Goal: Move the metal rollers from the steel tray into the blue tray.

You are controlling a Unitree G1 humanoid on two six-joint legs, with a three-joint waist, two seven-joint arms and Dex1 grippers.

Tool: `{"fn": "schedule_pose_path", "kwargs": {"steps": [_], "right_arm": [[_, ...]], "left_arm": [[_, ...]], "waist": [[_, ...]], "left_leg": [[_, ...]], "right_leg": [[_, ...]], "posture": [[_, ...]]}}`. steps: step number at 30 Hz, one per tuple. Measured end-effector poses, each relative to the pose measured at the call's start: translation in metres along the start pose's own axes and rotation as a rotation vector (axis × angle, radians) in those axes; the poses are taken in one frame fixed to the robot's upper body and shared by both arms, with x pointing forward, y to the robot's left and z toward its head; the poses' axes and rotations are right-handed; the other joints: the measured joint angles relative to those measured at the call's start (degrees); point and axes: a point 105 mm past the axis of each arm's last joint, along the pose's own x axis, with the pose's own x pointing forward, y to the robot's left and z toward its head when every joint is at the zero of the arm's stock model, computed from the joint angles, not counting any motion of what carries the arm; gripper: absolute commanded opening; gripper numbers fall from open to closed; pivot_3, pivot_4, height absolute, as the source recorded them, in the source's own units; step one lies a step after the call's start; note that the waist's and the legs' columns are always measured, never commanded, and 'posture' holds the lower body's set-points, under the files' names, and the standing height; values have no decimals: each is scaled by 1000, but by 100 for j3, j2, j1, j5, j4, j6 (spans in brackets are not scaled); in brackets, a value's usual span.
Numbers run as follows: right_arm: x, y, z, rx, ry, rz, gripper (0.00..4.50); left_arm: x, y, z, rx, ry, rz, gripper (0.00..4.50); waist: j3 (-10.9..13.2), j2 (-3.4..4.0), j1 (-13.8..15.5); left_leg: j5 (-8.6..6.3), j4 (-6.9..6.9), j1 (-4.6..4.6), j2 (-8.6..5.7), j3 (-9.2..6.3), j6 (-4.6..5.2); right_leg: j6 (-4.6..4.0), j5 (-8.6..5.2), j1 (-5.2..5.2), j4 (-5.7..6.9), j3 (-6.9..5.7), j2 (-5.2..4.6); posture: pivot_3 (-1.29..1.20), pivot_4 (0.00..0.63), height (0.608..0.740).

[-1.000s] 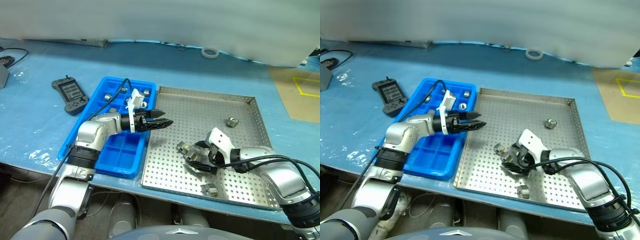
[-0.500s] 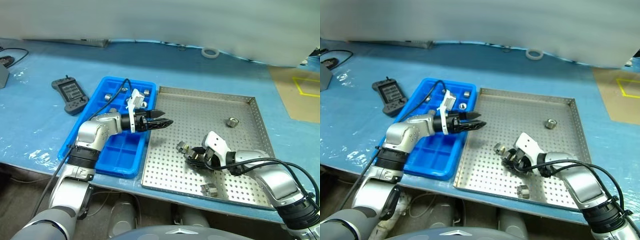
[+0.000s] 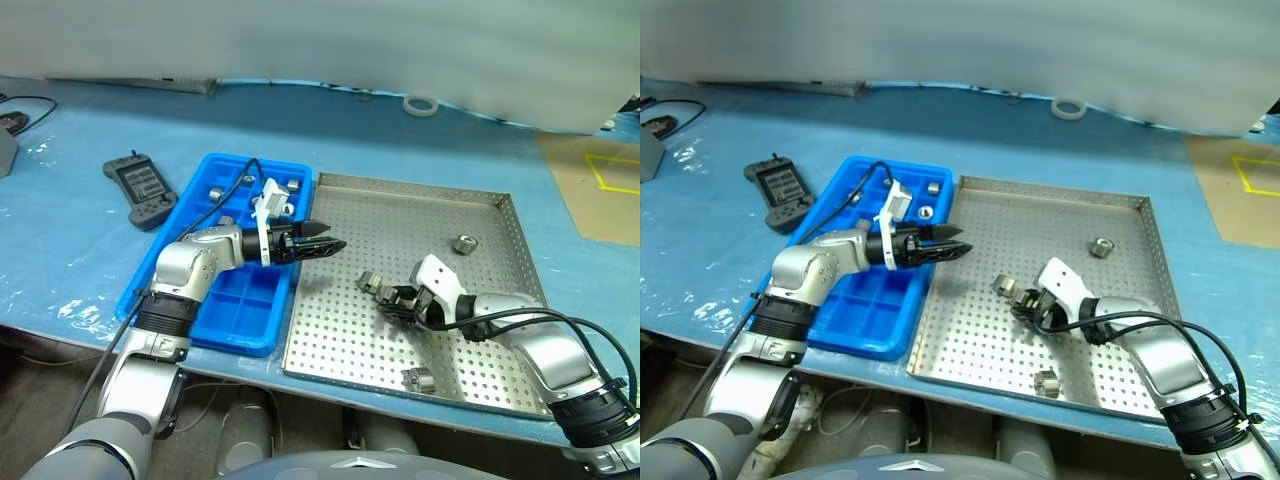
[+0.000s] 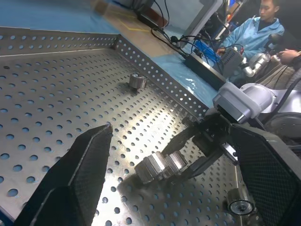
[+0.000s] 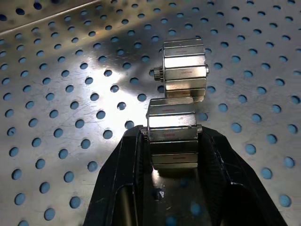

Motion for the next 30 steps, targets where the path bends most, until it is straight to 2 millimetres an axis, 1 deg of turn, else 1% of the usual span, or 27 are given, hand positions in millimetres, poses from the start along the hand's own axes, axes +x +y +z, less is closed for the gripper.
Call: {"fn": "schedule_pose_path", "kwargs": {"steps": [4, 7, 9, 12, 15, 19, 27, 30], "right_arm": [[-3, -15, 16, -73, -23, -67, 1219], [-7, -21, 27, -125, -37, -97, 1219], [-8, -25, 39, -173, -59, -124, 1219], [-10, -30, 64, -266, -113, -163, 1219], [-11, -29, 76, -303, -143, -172, 1219], [-11, -23, 96, -337, -199, -167, 1219], [-10, -23, 95, -315, -188, -169, 1219], [-11, -20, 99, -325, -201, -160, 1219]], "left_arm": [[4, -8, 14, -10, -32, -54, 4226], [5, -9, 14, -26, -35, -68, 4226], [9, -13, 13, -39, -39, -92, 4226], [13, -18, 13, -57, -41, -132, 4226], [17, -21, 19, -60, -49, -150, 4226], [24, -24, 34, -101, -86, -187, 4226], [27, -21, 34, -114, -99, -177, 4226], [22, -17, 42, -86, -132, -151, 4226]], "waist": [[0, 0, -15], [0, 0, -21], [1, 1, -27], [1, 1, -35], [1, 1, -30], [1, 1, -45], [1, 1, -44], [1, 1, -48]], "left_leg": [[0, 0, 3, 0, 1, 0], [0, 0, 1, 1, 1, 0], [0, 0, 0, 0, 2, 0], [1, 0, 0, 1, 3, 1], [2, 0, -1, 0, 3, 3], [5, 2, -1, -1, 3, 11], [10, 1, -3, -1, 3, 19], [10, 1, -3, 0, 3, 18]], "right_leg": [[0, 0, 1, 2, 0, 0], [0, 0, -2, 2, 0, 0], [0, 0, -2, 2, 1, 0], [0, 0, -4, 2, 1, 1], [0, 0, -2, 2, 0, 0], [-1, 1, -1, 3, 2, 0], [-1, 1, -5, 2, 2, 0], [-1, 1, -5, 3, 2, 1]], "posture": [[-173, 150, 740], [-185, 150, 740], [-190, 150, 740], [-196, 150, 740], [-199, 150, 740], [-199, 150, 740], [-203, 150, 740], [-208, 150, 740]]}}
